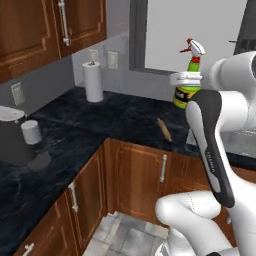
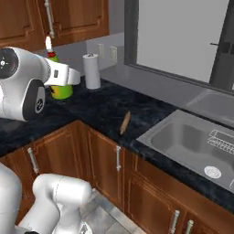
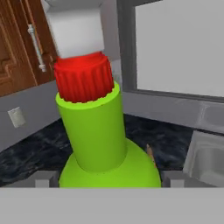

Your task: Open the cabinet. Pick the spray and place it next to the sink. Then close the cabinet.

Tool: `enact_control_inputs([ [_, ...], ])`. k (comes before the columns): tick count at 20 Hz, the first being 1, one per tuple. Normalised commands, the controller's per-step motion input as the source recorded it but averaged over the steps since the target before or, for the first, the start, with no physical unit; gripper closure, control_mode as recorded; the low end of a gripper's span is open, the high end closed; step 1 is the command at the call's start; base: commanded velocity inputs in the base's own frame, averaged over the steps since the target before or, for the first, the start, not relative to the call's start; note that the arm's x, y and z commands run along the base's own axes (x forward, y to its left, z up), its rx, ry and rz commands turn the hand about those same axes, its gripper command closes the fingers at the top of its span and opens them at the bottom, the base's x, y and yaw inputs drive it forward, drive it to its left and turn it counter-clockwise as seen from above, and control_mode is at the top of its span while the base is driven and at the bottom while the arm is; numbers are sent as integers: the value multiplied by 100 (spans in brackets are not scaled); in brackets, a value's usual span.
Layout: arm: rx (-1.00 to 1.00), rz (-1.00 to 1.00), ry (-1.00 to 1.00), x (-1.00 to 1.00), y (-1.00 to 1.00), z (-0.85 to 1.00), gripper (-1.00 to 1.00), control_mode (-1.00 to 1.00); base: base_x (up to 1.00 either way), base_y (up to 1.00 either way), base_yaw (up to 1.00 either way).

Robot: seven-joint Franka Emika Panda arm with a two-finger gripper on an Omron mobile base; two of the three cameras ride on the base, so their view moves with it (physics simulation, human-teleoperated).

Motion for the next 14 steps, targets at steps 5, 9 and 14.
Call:
enact_control_inputs([
  [5,0,0,0,0,0,0,100,100,8,-94,-69],
  [9,0,0,0,0,0,0,100,100,10,-100,-61],
  [14,0,0,0,0,0,0,100,100,55,-84,-17],
])
